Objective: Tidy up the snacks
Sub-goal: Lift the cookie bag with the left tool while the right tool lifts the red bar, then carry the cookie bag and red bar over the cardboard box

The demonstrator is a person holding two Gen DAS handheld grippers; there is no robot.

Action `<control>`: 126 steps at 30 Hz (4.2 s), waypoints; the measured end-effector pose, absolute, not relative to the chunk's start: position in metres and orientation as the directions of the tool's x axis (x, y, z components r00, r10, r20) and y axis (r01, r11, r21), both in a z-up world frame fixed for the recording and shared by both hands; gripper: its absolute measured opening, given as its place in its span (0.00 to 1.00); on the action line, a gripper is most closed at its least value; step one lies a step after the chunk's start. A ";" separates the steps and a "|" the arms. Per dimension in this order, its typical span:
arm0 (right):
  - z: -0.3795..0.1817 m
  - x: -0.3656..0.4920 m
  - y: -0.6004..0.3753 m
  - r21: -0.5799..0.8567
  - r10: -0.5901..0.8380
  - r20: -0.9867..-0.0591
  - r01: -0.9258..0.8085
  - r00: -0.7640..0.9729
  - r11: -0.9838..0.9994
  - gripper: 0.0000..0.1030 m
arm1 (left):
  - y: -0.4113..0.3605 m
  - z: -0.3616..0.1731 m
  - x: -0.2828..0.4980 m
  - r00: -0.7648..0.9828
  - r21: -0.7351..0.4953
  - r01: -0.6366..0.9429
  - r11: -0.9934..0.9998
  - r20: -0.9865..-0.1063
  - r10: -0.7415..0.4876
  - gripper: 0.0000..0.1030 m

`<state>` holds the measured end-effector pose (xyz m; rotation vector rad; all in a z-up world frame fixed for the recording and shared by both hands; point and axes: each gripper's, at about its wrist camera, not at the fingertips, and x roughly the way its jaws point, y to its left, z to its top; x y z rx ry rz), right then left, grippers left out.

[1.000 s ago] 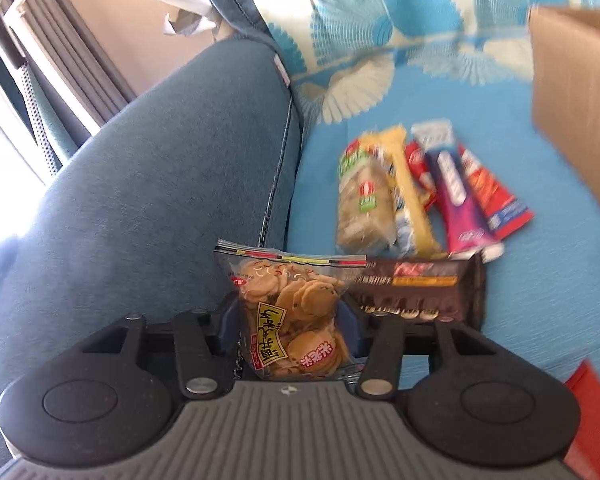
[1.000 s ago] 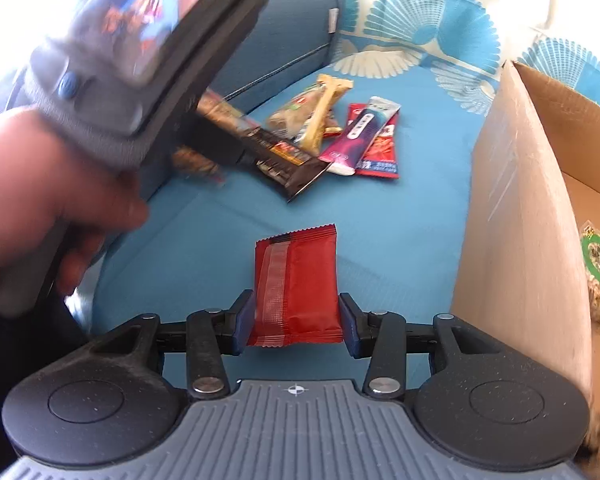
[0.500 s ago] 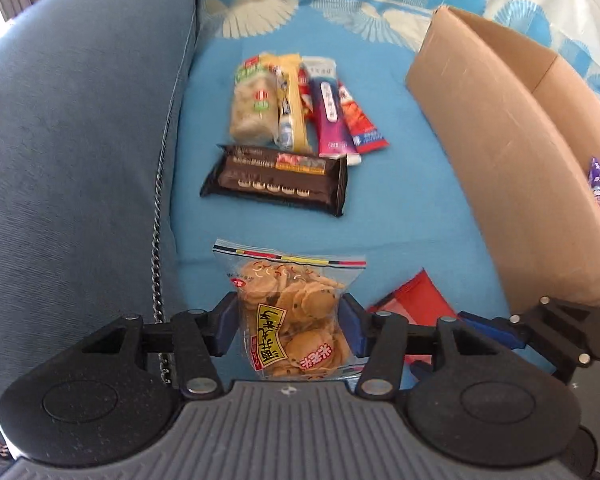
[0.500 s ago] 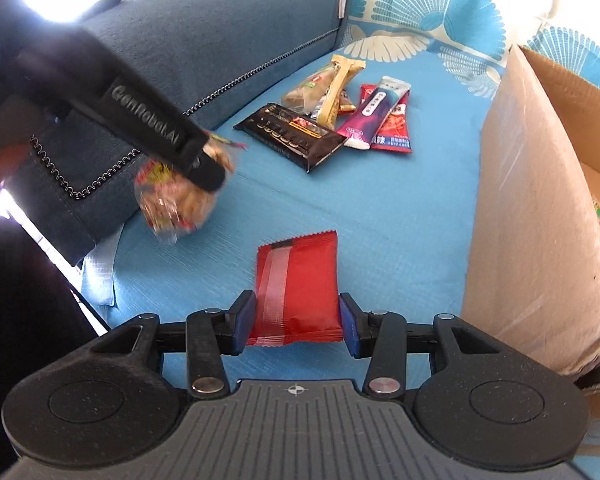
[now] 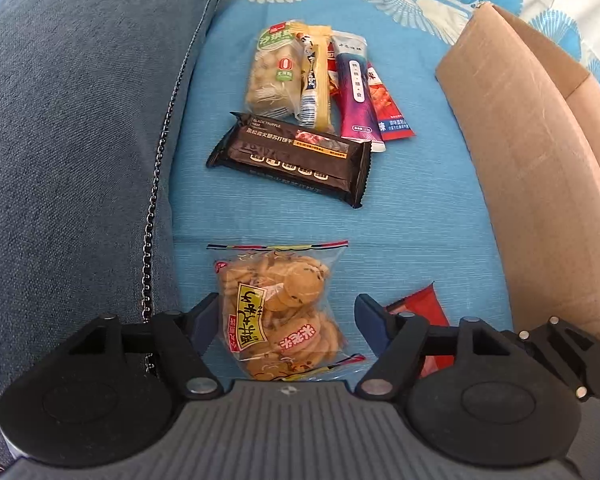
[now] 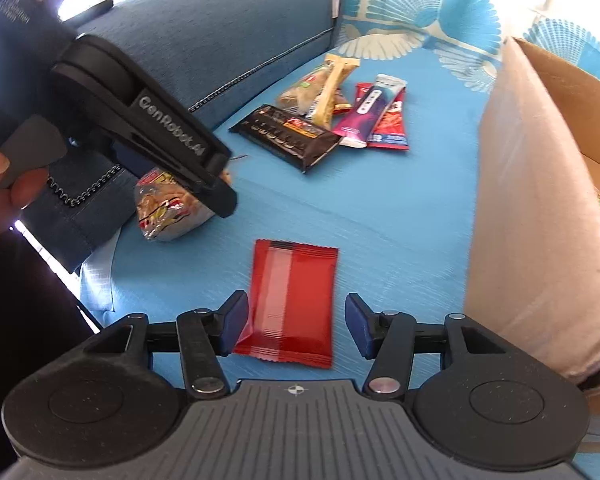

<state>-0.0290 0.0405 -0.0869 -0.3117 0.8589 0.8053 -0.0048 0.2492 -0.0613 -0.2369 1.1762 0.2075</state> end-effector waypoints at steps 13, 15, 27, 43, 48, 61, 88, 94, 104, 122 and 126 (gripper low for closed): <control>-0.096 -0.033 0.047 0.031 0.478 -0.790 -0.755 0.383 0.656 0.57 | 0.241 -0.071 0.005 0.314 -0.011 -0.253 0.967 -0.947 0.071 0.75; -0.096 -0.033 0.047 0.028 0.479 -0.789 -0.756 0.385 0.654 0.54 | 0.241 -0.072 0.005 0.313 -0.011 -0.253 0.967 -0.947 0.071 0.75; -0.087 -0.039 0.042 0.015 0.505 -0.752 -0.754 0.425 0.657 0.44 | 0.243 -0.075 0.007 0.306 0.001 -0.256 0.967 -0.948 0.082 0.69; -0.086 -0.027 0.036 0.008 0.465 -0.750 -0.697 0.470 0.717 0.44 | 0.244 -0.069 0.003 0.330 -0.008 -0.267 0.964 -0.940 0.083 0.64; -0.089 -0.021 0.035 -0.018 0.417 -0.768 -0.667 0.486 0.745 0.44 | 0.243 -0.068 0.003 0.331 -0.006 -0.266 0.964 -0.940 0.086 0.64; -0.080 -0.022 0.031 0.035 0.487 -0.729 -0.685 0.481 0.728 0.44 | 0.241 -0.064 0.003 0.341 -0.002 -0.261 0.965 -0.936 0.090 0.64; -0.038 -0.052 0.012 -0.024 0.566 -0.524 -0.675 0.637 0.737 0.44 | 0.240 -0.044 -0.014 0.466 -0.073 -0.253 0.965 -0.883 0.056 0.56; -0.018 -0.056 -0.006 -0.055 0.593 -0.438 -0.678 0.676 0.733 0.44 | 0.236 -0.036 -0.018 0.514 -0.090 -0.240 0.967 -0.856 0.049 0.56; 0.041 -0.014 -0.061 0.004 0.559 -0.297 -0.584 0.774 0.812 0.44 | 0.219 -0.017 -0.023 0.586 -0.074 -0.222 0.972 -0.807 0.073 0.56; 0.040 0.057 -0.160 0.083 0.362 -0.300 -0.354 0.882 0.932 0.44 | 0.162 0.035 -0.018 0.757 -0.009 -0.184 0.983 -0.640 0.136 0.56; 0.041 0.056 -0.176 0.072 0.333 -0.302 -0.327 0.893 0.942 0.44 | 0.148 0.045 0.003 0.796 -0.115 -0.194 0.974 -0.599 0.088 0.56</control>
